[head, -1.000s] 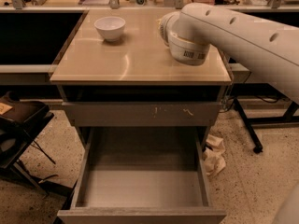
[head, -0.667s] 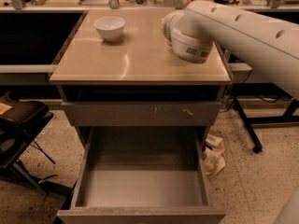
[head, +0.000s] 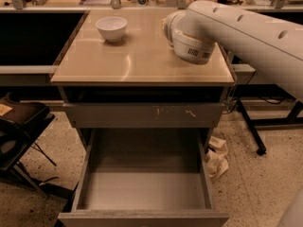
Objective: Pick redbull can from middle drawer and place on counter
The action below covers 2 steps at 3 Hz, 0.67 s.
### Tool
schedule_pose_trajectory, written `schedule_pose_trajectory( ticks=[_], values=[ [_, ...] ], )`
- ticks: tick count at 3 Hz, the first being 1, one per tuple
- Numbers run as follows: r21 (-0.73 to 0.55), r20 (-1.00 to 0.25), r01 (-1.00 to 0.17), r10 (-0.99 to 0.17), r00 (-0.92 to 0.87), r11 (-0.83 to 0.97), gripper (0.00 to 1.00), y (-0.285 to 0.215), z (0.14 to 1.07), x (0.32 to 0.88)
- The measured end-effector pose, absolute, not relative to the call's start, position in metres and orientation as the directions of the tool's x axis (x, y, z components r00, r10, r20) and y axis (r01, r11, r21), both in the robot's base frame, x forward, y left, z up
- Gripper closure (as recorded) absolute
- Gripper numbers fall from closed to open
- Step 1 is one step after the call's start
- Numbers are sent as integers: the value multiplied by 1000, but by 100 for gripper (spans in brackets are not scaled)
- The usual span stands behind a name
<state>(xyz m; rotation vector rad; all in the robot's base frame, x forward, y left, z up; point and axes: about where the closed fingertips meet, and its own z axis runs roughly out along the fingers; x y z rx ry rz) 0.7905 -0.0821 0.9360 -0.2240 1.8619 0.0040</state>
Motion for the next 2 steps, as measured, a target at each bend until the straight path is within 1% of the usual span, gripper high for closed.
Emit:
schedule_pose_trajectory(
  ticks=[2],
  values=[
    [-111,-948,-156,-152,-281,981,12,-82,936,790]
  ],
)
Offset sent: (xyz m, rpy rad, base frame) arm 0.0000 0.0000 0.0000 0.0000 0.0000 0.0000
